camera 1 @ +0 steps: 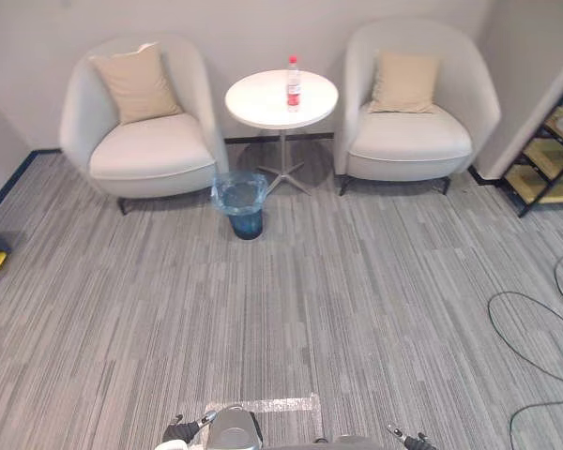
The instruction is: Gather rubbish on tea table into small bin, then transfer packed bag to large trash can.
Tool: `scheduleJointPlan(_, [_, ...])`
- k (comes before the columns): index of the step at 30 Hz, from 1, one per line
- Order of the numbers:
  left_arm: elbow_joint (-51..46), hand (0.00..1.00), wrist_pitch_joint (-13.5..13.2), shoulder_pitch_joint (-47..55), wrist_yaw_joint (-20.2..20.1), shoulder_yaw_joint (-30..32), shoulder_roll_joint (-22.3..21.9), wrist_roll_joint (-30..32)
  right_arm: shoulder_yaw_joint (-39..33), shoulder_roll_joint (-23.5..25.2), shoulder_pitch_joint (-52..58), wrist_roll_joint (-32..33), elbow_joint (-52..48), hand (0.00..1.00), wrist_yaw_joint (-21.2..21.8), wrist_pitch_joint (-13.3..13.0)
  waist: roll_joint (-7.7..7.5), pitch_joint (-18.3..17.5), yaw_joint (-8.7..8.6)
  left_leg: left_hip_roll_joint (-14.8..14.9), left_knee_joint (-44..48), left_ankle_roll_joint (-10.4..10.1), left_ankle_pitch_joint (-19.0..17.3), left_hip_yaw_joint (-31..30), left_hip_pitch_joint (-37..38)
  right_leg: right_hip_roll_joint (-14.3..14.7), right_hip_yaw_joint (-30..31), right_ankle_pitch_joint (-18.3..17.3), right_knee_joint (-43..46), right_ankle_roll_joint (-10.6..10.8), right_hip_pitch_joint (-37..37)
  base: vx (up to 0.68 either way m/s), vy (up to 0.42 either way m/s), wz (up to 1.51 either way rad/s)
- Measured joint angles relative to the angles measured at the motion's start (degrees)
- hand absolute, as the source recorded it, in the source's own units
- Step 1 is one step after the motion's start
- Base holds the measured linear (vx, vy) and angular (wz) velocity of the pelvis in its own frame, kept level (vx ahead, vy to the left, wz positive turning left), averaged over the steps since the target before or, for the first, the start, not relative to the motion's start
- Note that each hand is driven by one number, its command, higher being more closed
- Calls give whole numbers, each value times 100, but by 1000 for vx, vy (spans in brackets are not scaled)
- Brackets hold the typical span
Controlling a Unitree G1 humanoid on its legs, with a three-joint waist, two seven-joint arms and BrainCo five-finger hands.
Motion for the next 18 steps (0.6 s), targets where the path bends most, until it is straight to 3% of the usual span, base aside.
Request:
scheduleJointPlan(1, [2, 0, 14, 2, 12, -5, -11, -33, 14, -29, -10, 11, 17, 0, 1, 7, 16, -4, -9, -65, -236, -89, -240, -112, -97, -31, 172, -35, 16, -18, 10, 212, 23, -74])
scheduleJointPlan(4, [-9, 0, 20, 5, 82, -38, -10, -44, 65, -40, -10, 36, 13, 0, -6, 9, 10, -3, 2, -265, -1529, -180, -340, 33, -143, -185, 514, -112, -49, -6, 121, 215, 82, -74])
scheduleJointPlan(7, [9, 0, 23, 9, 98, -74, -32, -47, 66, -88, 18, 32, 14, 0, -11, 8, 67, -49, 11, -702, -3260, -393, 18, -60, -122, -379, 840, -449, -70, 171, 210, 329, 210, -56])
scheduleJointPlan(8, [33, 0, 21, 20, 99, -104, -44, -46, 67, -119, 22, 23, 29, 0, -7, 12, 110, -77, 29, -736, -3428, -287, 133, -139, -121, -374, 912, -534, -42, 222, 218, 443, 334, -64])
scheduleJointPlan(9, [51, 0, 31, 67, 91, -91, 9, -49, 70, -116, 23, 10, 54, 0, -6, 39, 42, -159, 68, -840, -3310, -9, 300, -145, -111, -493, 1025, -688, 53, 252, 225, 454, 275, -55])
scheduleJointPlan(10, [49, 0, 28, 132, 96, -93, 141, -48, 64, 26, 102, -20, 53, 0, 9, 53, -224, -364, 74, -1042, -3279, 19, 55, 45, -101, -715, 1088, -764, 251, 298, 183, 487, 245, -56])
scheduleJointPlan(11, [54, 0, 33, 136, 99, -92, 191, -45, 70, 120, 117, -30, 29, 0, 21, 45, -339, -480, 94, -1155, -3346, 52, -76, 191, 12, -825, 1136, -774, 861, 350, -103, 504, 203, -44])
scheduleJointPlan(12, [68, 0, 30, 128, 99, -92, 199, -48, 67, 115, 114, -37, 33, 0, 40, 50, -360, -491, 123, -1179, -3415, 129, -103, 310, 159, -836, 1202, -747, 1355, 452, -290, 472, 213, -44])
scheduleJointPlan(13, [144, 0, 37, 91, 97, -99, 224, -45, 65, 94, 107, -41, 32, 0, 60, 55, -380, -502, 110, -1252, -3540, 185, -170, 372, 426, -859, 1186, -609, 2339, 938, -647, 513, 260, -38])
scheduleJointPlan(14, [144, 0, 50, 48, 98, -99, 241, -45, 73, 108, 95, -40, 11, 0, 77, 47, -406, -503, 97, -1344, -3681, 234, -249, 428, 757, -905, 1177, -359, 3472, 1589, -1087, 481, 239, -29])
scheduleJointPlan(15, [151, 0, 59, -2, 98, -102, 233, -56, 67, 98, 78, -41, -3, 0, 96, 29, -370, -479, 78, -1374, -3790, 238, -281, 434, 1024, -928, 1068, -278, 4284, 1770, -1433, 382, 180, -16])
scheduleJointPlan(16, [157, 0, 68, -38, 96, -109, 225, -52, 66, 72, 61, -41, -16, 0, 107, 20, -343, -453, 76, -1379, -3883, 237, -287, 429, 1195, -980, 902, -286, 4657, 1750, -1630, 343, 150, -20])
scheduleJointPlan(18, [149, 0, 114, -234, 97, -103, 104, -109, 57, 20, 51, -52, -218, 0, 120, 16, -142, -309, 75, -1346, -4439, 194, -345, 429, 1934, -1253, 40, -525, 5013, 1231, -2337, 293, 110, -30])
